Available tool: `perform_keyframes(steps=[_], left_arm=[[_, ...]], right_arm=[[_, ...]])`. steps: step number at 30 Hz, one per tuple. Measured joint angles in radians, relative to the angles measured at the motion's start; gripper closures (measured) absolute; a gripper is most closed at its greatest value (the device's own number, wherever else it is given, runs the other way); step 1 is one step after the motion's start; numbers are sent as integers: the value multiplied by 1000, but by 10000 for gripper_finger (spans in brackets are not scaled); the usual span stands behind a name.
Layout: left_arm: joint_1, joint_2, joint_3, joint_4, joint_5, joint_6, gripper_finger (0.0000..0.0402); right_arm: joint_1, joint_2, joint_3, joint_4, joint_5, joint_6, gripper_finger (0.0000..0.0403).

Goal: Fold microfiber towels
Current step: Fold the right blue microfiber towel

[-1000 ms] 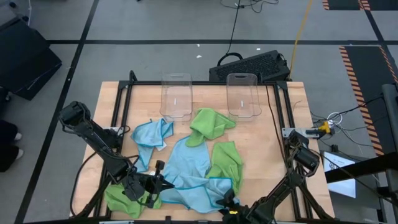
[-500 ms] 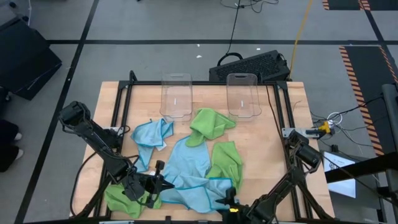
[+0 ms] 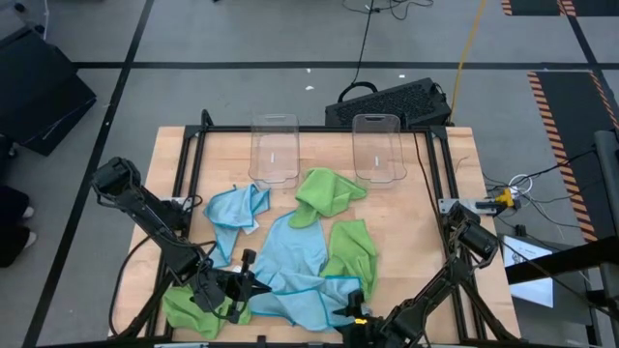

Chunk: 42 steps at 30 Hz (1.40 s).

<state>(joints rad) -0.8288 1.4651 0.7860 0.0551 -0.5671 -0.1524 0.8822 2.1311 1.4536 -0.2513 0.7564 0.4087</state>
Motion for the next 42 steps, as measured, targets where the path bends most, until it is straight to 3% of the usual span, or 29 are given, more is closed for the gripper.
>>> perform_keyframes(steps=[16, 27, 37, 42], left_arm=[[0, 0, 0, 1, 0, 1, 385], [0, 0, 0, 1, 0, 2, 385], [0, 0, 0, 1, 0, 10, 388], [0, 0, 0, 1, 0, 11, 397]], right_arm=[[-29, 0, 0, 53, -1, -13, 225], [-39, 0, 0, 53, -54, -13, 304], [-50, 0, 0, 53, -54, -9, 339], [-50, 0, 0, 53, -55, -24, 388]])
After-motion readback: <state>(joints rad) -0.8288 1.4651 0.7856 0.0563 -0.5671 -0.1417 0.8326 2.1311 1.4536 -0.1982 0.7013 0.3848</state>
